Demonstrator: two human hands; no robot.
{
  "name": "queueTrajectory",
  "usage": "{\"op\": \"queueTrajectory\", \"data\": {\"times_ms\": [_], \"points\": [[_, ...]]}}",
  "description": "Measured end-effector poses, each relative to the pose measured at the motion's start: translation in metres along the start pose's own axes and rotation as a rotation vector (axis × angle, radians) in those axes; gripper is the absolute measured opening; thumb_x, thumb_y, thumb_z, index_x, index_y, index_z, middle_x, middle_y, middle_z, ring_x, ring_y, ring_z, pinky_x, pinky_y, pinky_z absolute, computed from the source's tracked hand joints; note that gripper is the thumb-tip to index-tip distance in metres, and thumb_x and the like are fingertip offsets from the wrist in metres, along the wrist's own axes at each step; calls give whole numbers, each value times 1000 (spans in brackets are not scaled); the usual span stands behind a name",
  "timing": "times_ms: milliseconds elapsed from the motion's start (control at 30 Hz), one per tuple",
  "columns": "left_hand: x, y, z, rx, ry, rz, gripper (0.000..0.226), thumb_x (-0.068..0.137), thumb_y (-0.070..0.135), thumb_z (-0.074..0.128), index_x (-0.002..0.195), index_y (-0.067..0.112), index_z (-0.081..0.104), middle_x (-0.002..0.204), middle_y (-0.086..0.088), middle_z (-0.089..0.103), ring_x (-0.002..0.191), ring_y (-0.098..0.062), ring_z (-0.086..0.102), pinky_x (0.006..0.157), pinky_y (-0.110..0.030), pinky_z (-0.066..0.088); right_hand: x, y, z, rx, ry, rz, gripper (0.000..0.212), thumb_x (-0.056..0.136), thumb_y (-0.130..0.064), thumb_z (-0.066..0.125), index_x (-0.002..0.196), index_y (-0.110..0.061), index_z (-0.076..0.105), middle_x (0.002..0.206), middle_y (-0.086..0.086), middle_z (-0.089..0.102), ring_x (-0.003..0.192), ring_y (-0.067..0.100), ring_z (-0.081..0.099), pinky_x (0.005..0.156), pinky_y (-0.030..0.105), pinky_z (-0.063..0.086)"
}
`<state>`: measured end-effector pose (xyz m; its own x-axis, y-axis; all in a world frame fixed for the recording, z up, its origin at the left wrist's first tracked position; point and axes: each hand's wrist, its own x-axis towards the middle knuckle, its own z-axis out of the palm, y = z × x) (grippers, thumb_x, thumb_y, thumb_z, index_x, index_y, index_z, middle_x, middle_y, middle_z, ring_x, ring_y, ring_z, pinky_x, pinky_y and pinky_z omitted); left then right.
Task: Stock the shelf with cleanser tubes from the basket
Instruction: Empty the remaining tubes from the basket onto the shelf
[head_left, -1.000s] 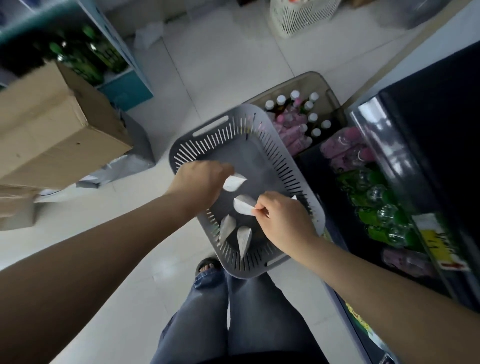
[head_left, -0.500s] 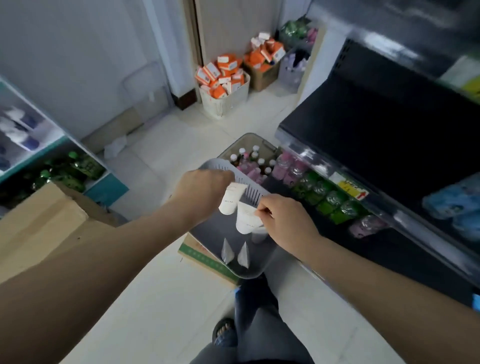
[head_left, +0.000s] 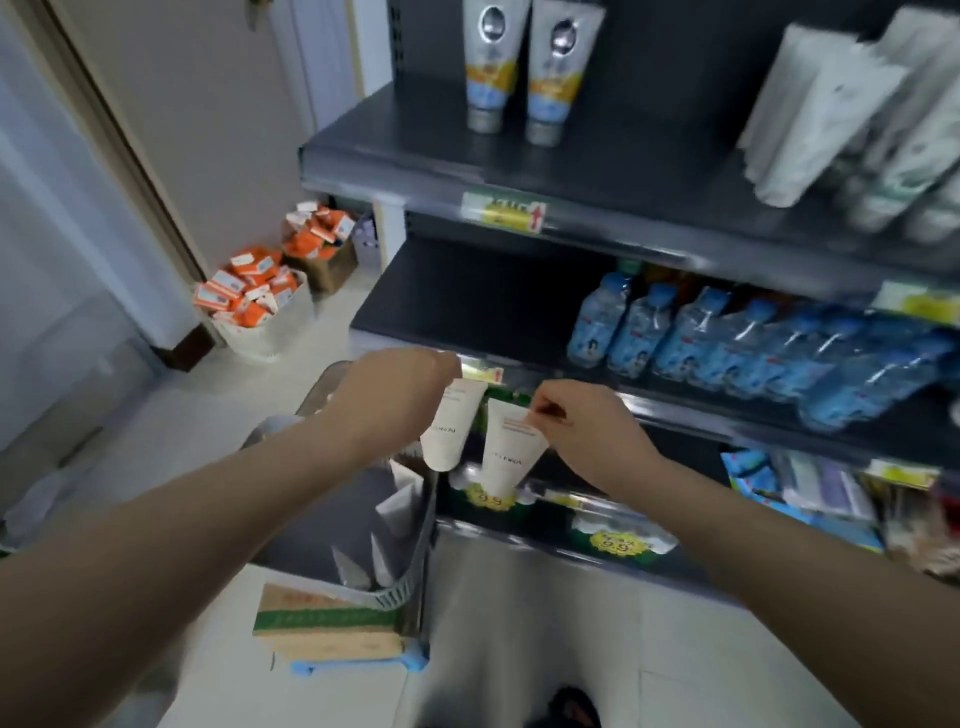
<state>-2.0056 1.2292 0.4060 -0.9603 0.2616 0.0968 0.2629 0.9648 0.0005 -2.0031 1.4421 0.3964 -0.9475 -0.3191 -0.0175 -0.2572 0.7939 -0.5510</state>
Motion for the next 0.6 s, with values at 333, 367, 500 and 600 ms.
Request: {"op": "queueTrajectory", "data": {"times_ms": [333, 367, 500, 600], "points": [[51, 165, -48, 80, 82, 300, 19, 95, 15, 44, 106, 27, 55, 92, 5, 66, 74, -18, 61, 59, -31, 44, -82, 109, -130, -70, 147, 146, 12, 93, -26, 56, 81, -24, 56, 82, -8, 58, 80, 12, 55, 60, 22, 40], [56, 183, -52, 89, 94, 313, 18, 95, 15, 44, 104, 26, 55, 89, 5, 65, 71, -18, 60, 57, -30, 42, -91, 120, -144, -62, 159, 152, 13, 93, -25, 56, 80, -23, 55, 81, -8, 57, 79, 13, 55, 60, 23, 40], [77, 257, -72, 92, 117, 338, 15, 95, 17, 44, 100, 24, 57, 86, 5, 66, 67, -15, 57, 56, -30, 45, -124, 168, -199, -17, 195, 182, 15, 91, -23, 58, 76, -23, 56, 79, -10, 57, 81, 13, 57, 61, 22, 43], [93, 312, -87, 54, 111, 352, 16, 96, 18, 44, 103, 24, 57, 88, 6, 66, 74, -16, 61, 63, -34, 52, -147, 200, -239, -25, 223, 164, 13, 90, -25, 60, 78, -22, 59, 82, -9, 59, 82, 13, 59, 70, 30, 51]]}}
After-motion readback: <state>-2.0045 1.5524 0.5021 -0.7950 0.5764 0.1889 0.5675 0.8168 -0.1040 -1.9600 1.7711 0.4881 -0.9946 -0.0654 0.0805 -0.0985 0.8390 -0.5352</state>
